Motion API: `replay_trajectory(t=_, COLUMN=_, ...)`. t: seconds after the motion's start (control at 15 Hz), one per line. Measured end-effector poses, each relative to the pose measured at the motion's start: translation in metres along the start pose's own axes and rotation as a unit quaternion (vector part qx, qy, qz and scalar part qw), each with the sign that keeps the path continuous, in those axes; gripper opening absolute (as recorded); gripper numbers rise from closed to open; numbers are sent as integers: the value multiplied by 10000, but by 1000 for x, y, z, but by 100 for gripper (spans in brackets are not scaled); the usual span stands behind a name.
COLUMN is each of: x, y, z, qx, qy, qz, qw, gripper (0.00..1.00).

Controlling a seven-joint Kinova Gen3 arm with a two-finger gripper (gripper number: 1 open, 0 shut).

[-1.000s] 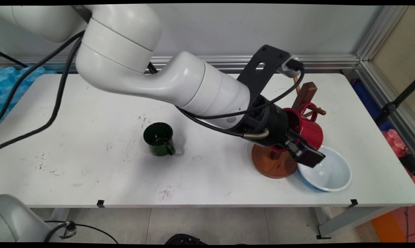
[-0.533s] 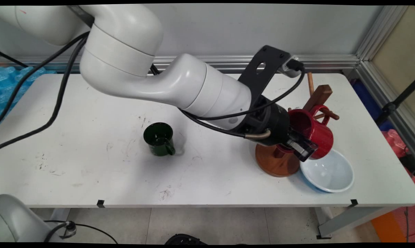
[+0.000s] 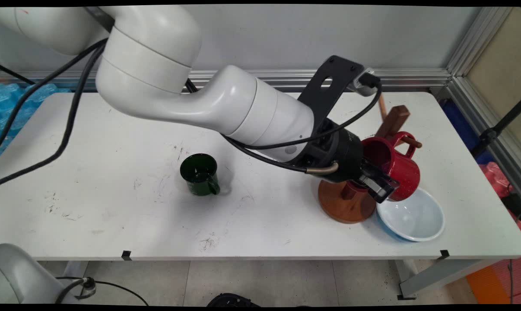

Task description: Place the picked object on the table

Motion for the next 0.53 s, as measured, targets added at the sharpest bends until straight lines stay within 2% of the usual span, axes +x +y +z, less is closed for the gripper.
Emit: replay_trajectory(t=0.53, x=10, y=17, z=-7, qx=-200, qy=-49, qz=10, qw=9998, gripper=0)
